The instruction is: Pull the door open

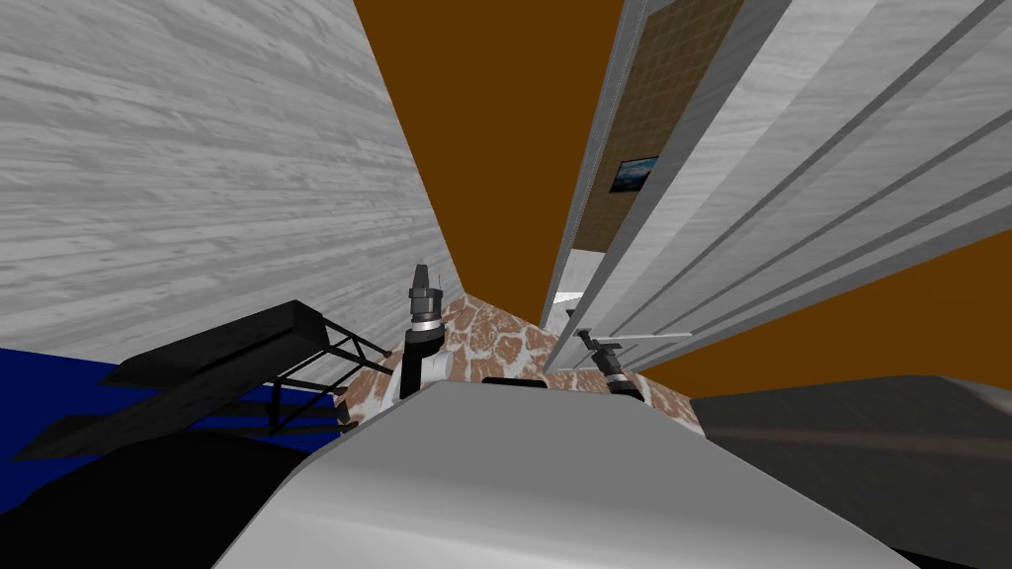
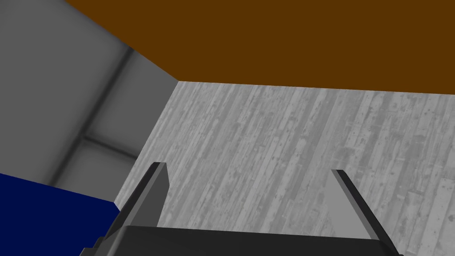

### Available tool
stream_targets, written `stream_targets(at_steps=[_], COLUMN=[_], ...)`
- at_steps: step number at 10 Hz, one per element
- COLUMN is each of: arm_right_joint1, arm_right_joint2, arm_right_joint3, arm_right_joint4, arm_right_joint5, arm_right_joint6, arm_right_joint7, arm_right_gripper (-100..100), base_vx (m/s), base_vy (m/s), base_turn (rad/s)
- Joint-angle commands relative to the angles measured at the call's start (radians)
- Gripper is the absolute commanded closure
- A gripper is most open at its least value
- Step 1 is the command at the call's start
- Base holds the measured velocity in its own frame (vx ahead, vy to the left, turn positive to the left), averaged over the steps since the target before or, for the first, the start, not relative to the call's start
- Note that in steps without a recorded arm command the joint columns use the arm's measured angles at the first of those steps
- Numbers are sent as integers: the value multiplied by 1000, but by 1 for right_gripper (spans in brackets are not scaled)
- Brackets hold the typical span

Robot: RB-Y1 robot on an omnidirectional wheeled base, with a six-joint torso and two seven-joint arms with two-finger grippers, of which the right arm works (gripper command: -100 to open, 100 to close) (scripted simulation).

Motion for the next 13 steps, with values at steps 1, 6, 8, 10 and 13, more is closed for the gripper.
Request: stream_targets(at_steps=[1, 6, 8, 10, 13], arm_right_joint1=[-24, -73, -73, -92, -100], arm_right_joint2=[20, 32, 32, 36, 38], arm_right_joint3=[31, 81, 81, 101, 109], arm_right_joint4=[16, 3, 3, -3, -5], arm_right_joint5=[-5, -50, -50, -68, -75], arm_right_joint6=[7, 60, 60, 82, 90], arm_right_joint7=[10, 45, 45, 59, 64], arm_right_gripper=[100, 100, 100, 100, 100], base_vx=[-188, -131, -90, -56, -83], base_vy=[-98, -70, -49, -26, -88], base_turn=[83, 57, 22, 15, 55])
